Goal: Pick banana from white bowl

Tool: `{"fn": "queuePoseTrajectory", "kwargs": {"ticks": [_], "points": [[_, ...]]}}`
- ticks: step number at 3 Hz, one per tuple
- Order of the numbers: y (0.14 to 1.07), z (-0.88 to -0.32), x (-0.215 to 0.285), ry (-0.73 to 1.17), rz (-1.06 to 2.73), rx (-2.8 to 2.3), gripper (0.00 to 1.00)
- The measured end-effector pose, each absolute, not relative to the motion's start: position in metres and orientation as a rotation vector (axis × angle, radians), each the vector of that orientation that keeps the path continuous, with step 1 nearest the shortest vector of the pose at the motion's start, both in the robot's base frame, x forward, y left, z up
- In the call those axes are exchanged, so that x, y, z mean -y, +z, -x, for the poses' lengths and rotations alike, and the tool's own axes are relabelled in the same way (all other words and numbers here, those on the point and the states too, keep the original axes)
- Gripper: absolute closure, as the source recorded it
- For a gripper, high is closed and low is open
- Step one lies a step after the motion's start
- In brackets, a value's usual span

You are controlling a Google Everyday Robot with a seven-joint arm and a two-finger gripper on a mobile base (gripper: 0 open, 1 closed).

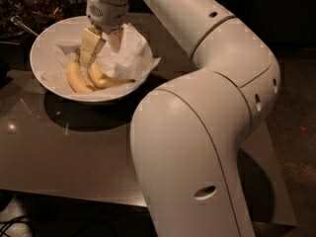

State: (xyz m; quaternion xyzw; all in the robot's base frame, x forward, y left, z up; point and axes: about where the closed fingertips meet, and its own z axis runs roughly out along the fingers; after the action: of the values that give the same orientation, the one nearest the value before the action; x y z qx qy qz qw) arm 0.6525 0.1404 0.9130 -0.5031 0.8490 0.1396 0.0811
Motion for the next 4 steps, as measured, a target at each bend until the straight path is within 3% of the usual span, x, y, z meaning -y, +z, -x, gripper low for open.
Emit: {"fn": "queuePoseTrajectory", "kwargs": {"ticks": [2,4], "points": [[0.896,-0.653,-0.143,0.447,1.510,-2.570,0.41],[0.883,-0.652,-0.139,0.488,1.500,-2.602,0.41]]}}
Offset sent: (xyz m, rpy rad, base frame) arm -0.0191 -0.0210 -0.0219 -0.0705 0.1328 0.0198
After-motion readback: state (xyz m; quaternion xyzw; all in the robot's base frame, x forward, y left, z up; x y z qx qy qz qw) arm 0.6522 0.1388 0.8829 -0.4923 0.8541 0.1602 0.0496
